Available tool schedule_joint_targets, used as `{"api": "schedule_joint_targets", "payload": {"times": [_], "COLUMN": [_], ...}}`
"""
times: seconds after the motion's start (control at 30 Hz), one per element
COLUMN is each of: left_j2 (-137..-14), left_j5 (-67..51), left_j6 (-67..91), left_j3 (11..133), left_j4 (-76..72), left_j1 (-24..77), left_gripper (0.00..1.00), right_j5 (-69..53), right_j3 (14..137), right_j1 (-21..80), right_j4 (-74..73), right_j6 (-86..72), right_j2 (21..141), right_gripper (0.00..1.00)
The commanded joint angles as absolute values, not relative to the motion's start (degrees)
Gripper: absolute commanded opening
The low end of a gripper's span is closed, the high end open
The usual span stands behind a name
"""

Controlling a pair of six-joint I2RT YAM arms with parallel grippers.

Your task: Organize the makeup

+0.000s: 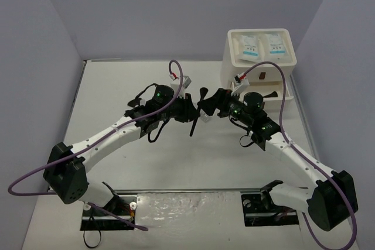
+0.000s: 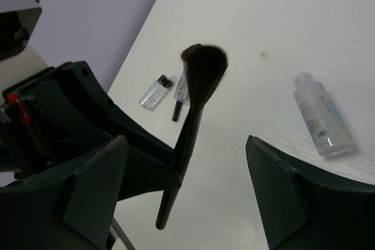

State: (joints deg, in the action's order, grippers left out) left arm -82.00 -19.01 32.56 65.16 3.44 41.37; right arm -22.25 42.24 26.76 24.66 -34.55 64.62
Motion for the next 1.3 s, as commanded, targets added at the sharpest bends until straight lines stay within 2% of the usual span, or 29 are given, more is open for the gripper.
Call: {"api": "schedule_joint_targets", "payload": {"times": [0.0,0.2,0.37,0.63,0.77,1.03,1.2,1.27], "left_j2": [-78.61,-78.15,-78.16,-78.57,-78.46,-76.09,-71.65,-69.59], "left_j5": [-19.95,-20.21,-19.67,-18.34,-15.28,-3.29,7.92,11.73], "left_j6": [34.16,34.71,34.65,34.32,34.03,34.01,33.87,33.58], "left_j3": [66.62,66.37,66.82,67.05,66.91,66.74,65.16,64.30], "left_j4": [-3.33,-5.50,-5.67,-4.55,-2.50,8.11,17.68,20.99], "left_j1": [42.27,42.89,42.89,42.89,42.89,42.29,41.15,40.18], "left_gripper": [0.00,0.00,0.00,0.01,0.19,0.73,0.89,0.93], "right_j5": [-19.51,-18.35,-18.17,-16.07,-13.24,-3.74,2.30,5.06], "right_j3": [46.08,45.37,44.83,44.62,45.51,43.56,42.81,43.35], "right_j1": [27.44,28.55,30.49,30.98,30.76,24.67,14.14,10.26], "right_j4": [33.25,34.57,34.65,32.48,30.07,28.01,25.72,24.47], "right_j6": [-36.50,-37.41,-37.82,-37.11,-36.37,-41.15,-46.01,-47.93], "right_j2": [66.08,67.87,68.97,68.24,67.30,62.57,58.95,58.31], "right_gripper": [0.74,0.66,0.54,0.10,0.00,0.00,0.00,0.00]}}
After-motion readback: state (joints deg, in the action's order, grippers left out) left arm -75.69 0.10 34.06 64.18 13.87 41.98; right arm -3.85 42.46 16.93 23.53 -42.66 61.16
